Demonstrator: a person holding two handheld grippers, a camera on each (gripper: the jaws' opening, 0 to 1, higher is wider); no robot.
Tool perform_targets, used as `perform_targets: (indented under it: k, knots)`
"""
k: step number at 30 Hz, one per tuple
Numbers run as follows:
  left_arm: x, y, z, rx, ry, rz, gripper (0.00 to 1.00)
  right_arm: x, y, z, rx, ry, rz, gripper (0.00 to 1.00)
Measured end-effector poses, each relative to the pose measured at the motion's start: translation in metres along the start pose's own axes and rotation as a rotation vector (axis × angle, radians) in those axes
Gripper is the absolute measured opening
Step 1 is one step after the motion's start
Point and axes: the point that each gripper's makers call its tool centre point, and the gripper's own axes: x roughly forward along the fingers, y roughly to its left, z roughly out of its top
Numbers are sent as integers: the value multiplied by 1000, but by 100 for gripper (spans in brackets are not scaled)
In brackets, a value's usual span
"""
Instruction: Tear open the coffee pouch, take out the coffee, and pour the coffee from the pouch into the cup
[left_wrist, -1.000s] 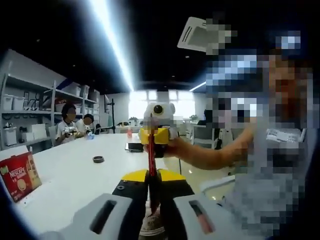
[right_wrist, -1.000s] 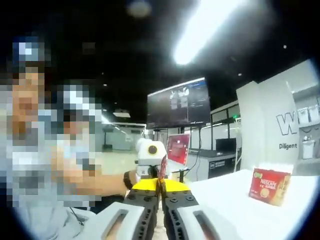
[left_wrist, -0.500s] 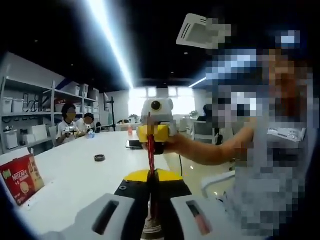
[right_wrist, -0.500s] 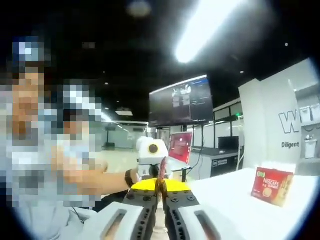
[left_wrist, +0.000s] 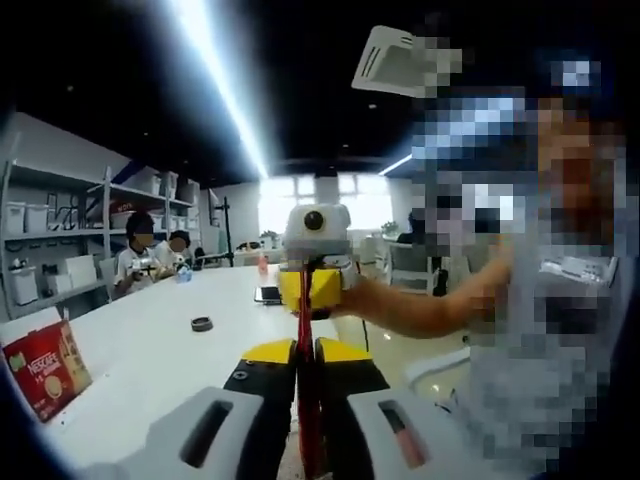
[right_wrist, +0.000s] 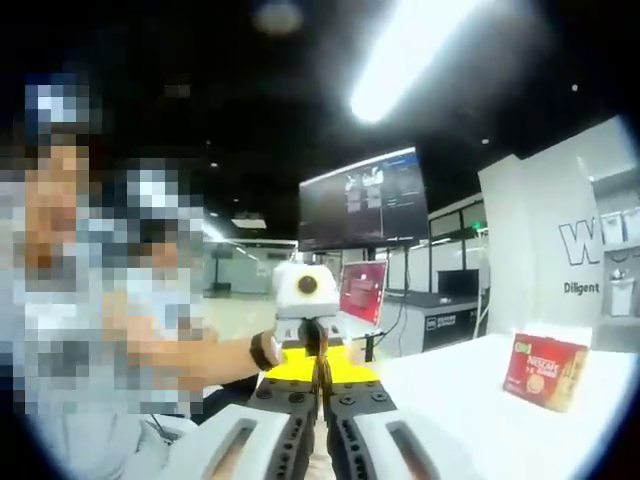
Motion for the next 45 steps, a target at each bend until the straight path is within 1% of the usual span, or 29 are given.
perform_targets:
  k: [2, 4, 9, 11, 13, 20, 24, 28, 31, 32, 33, 36, 39, 40, 41, 42, 45]
  knots:
    - [4, 1, 5, 12, 4, -1, 7, 0, 0, 0, 2, 3, -1, 2]
    - [5, 4, 5, 18, 13, 3, 6, -4, -3, 3, 18, 9, -15, 2]
    - [3, 3, 2, 18, -7, -1, 5, -10, -2, 7, 16, 24, -23, 2]
    - [0, 2, -3, -4, 6, 2, 5, -12, -2, 8, 19, 25, -24, 2]
    - [-3, 0, -8, -8, 14, -2, 5, -14, -3, 7, 21, 28, -26, 2]
    - [-15, 4, -24, -12, 48, 15, 4, -17, -5, 7, 24, 26, -35, 2]
    - [-22, 3, -30, -23, 58, 18, 4, -23, -9, 11, 34, 9, -43, 2]
    - [-26, 3, -30, -32, 68, 19, 5, -22, -10, 11, 51, 1, -42, 2]
    - [-24, 5, -26, -45, 78, 15, 8, -22, -9, 13, 56, -11, -38, 2]
    - [-21, 7, -19, -40, 57, 15, 8, -21, -8, 13, 52, -9, -38, 2]
    - [-16, 5, -11, -41, 49, 6, 9, -20, -7, 12, 51, -5, -37, 2]
    - [-1, 5, 3, -11, 45, -1, 9, -16, -5, 10, 50, 3, -33, 2]
    - [9, 6, 15, 5, 38, -3, 8, -11, -2, 6, 44, 26, -30, 2]
    - [14, 5, 19, 10, 35, -7, 6, -11, -2, 5, 41, 32, -29, 2]
    - [12, 0, 12, -21, 84, -19, 6, -14, -3, 7, 46, 28, -28, 2]
    - [15, 3, 18, 11, 38, -7, 6, -16, -3, 10, 44, 18, -29, 2]
    - [15, 0, 9, 17, 34, -14, 4, -19, -2, 10, 33, 35, -28, 2]
